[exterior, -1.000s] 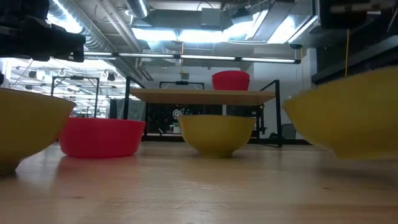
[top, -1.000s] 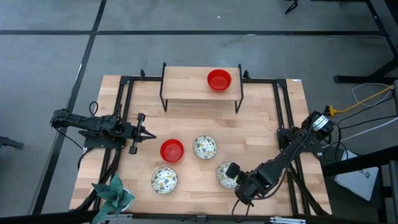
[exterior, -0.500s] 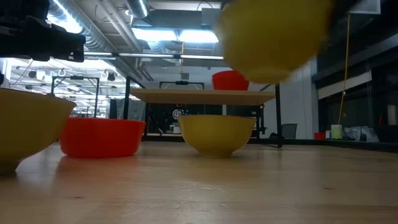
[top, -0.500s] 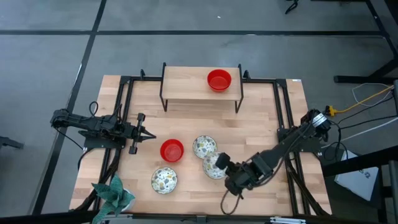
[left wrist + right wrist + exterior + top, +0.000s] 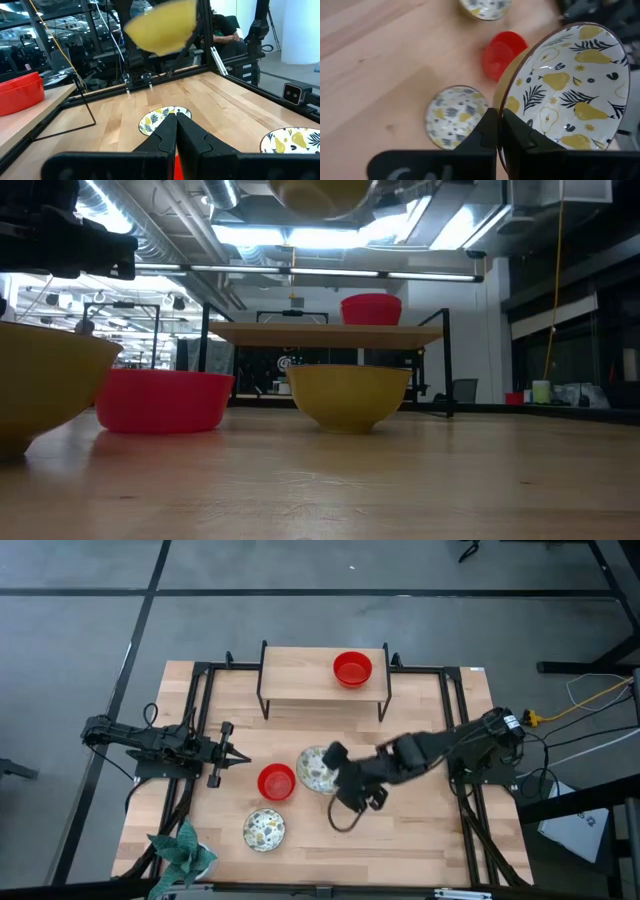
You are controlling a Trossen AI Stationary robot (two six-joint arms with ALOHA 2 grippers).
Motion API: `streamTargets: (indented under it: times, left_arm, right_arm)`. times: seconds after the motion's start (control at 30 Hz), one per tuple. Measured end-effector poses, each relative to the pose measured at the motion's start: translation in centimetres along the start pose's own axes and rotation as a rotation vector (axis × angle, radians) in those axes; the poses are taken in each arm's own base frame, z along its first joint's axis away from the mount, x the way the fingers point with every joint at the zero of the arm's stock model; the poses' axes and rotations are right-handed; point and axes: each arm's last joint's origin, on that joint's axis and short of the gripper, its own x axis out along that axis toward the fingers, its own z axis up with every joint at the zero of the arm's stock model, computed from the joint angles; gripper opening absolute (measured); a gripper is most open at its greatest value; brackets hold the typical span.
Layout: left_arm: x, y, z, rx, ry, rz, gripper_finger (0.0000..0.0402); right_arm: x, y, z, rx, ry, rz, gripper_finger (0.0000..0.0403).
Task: Pick & Place Mini bowls
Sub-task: Put the right white patterned bowl on the shelf
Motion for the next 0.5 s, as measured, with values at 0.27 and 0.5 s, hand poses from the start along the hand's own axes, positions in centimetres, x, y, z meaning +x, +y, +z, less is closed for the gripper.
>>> streamTargets:
  times: [0.27, 0.5]
  left_arm:
    - [0.0, 0.0, 0.0, 0.0, 0.0, 0.0, 0.0004]
    - [0.0, 0.0, 0.0, 0.0, 0.0, 0.0, 0.0004]
  right_arm:
    - [-1.4, -4.8, -3.0, 0.076, -0.018, -0.065, 0.0009]
    - [-1.8, -8.2, -6.5, 0.178, 0.004, -0.13, 0.0009]
